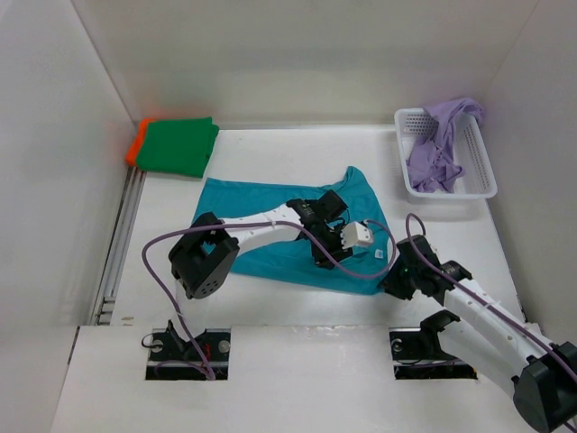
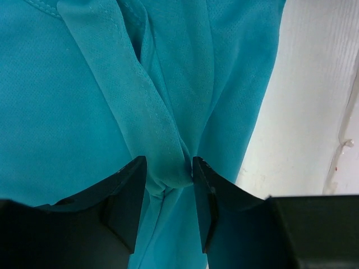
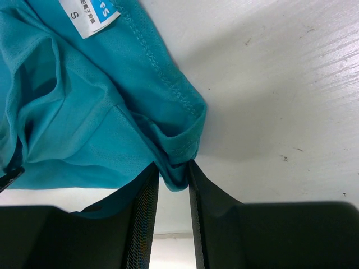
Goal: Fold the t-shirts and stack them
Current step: Fold the flattened tshirt in 1/3 of the way
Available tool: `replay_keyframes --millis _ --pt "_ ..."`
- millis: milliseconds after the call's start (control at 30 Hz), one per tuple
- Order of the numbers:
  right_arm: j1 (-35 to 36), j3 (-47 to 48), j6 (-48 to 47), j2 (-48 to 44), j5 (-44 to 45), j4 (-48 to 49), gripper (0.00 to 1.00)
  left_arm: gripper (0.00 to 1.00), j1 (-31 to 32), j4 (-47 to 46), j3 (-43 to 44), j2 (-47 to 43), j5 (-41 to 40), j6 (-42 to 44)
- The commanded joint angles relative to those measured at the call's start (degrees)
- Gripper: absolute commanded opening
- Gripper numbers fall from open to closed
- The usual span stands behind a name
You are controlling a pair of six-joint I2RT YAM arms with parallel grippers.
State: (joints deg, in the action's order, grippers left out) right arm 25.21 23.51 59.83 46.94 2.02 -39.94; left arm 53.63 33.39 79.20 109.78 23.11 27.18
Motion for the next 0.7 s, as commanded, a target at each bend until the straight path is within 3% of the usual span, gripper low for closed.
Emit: replay_keyframes --millis 0,67,267,667 --pt "0.1 -0.2 0.6 0.0 1.2 2.0 0.32 0.36 -0.1 -0.8 2.7 0.4 0.5 -0.5" --pt "0.1 -0.2 0.5 0.0 1.2 2.0 0.32 0.34 -0.1 -0.6 2.8 0.8 0.6 -0.4" --pt "0.1 -0.2 0.5 0.3 1.1 2.0 0.3 0.13 -1.7 -1.0 4.4 1.9 -0.5 -2.2" --pt "0.1 0.3 0.7 1.6 1.6 2.0 0.13 0.1 -5.5 -1.3 5.2 4.7 -5.0 -6.4"
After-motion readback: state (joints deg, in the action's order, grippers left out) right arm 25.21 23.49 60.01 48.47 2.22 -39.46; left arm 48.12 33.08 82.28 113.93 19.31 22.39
